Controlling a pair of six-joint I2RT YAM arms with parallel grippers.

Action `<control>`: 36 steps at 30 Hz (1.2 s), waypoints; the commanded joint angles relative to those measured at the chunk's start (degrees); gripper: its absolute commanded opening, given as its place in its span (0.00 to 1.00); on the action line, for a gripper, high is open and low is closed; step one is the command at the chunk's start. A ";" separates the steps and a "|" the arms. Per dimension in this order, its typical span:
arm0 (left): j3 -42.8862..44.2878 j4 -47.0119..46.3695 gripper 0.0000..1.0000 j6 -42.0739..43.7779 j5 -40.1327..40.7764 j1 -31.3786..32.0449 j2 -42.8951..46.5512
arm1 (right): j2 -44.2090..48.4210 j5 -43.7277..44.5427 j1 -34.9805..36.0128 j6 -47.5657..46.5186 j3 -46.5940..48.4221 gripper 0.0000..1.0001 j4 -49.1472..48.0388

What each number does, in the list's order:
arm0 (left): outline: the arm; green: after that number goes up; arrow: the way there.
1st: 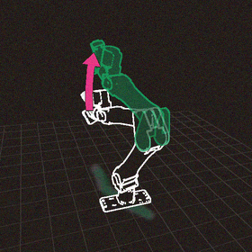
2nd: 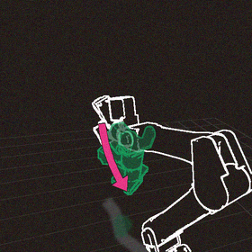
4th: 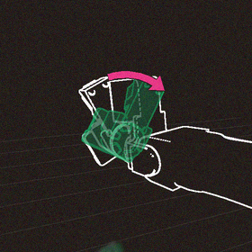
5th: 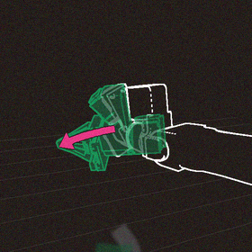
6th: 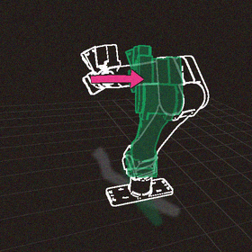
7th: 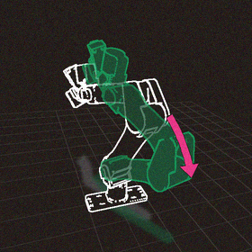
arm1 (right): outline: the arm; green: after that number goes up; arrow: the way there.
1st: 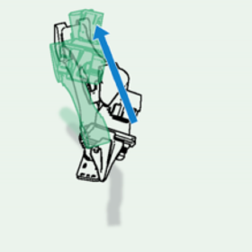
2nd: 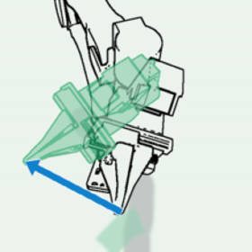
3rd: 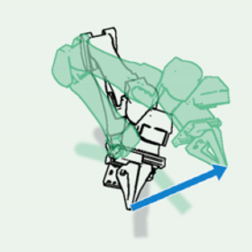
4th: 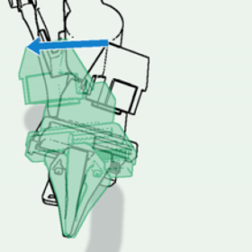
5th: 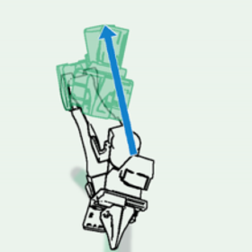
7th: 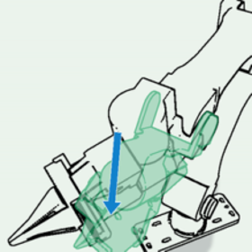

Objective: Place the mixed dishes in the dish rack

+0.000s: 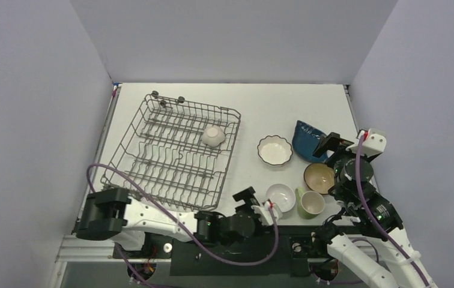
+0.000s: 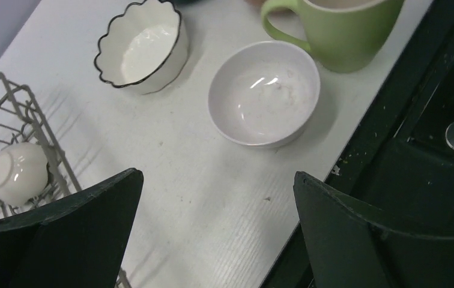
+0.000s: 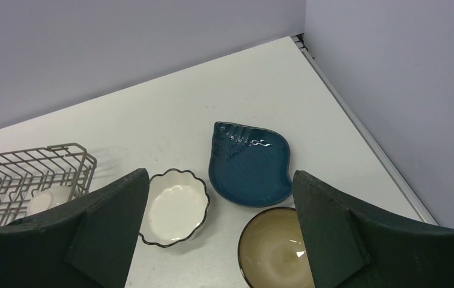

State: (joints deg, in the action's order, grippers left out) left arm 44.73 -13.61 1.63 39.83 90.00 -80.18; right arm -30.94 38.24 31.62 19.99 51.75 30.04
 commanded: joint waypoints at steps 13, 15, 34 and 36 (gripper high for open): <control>23.13 9.93 0.82 12.15 -1.23 3.09 -27.32 | 1.54 1.96 0.51 0.09 -0.54 0.84 -1.83; 24.99 11.53 0.85 12.93 -0.38 3.10 -30.51 | 1.52 1.91 0.47 0.17 -0.68 0.84 -1.83; 24.93 10.69 0.85 10.94 0.63 1.54 -32.36 | 0.67 1.45 0.50 0.11 -0.53 0.85 -1.33; 21.69 9.92 0.91 6.80 -1.44 1.52 -27.92 | -0.38 0.58 0.52 0.25 0.49 0.85 -0.03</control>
State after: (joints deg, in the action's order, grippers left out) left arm 70.35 -1.89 16.10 42.13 91.85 -116.09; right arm -29.67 38.98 31.62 20.16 50.98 29.85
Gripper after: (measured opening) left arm 0.877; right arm 0.846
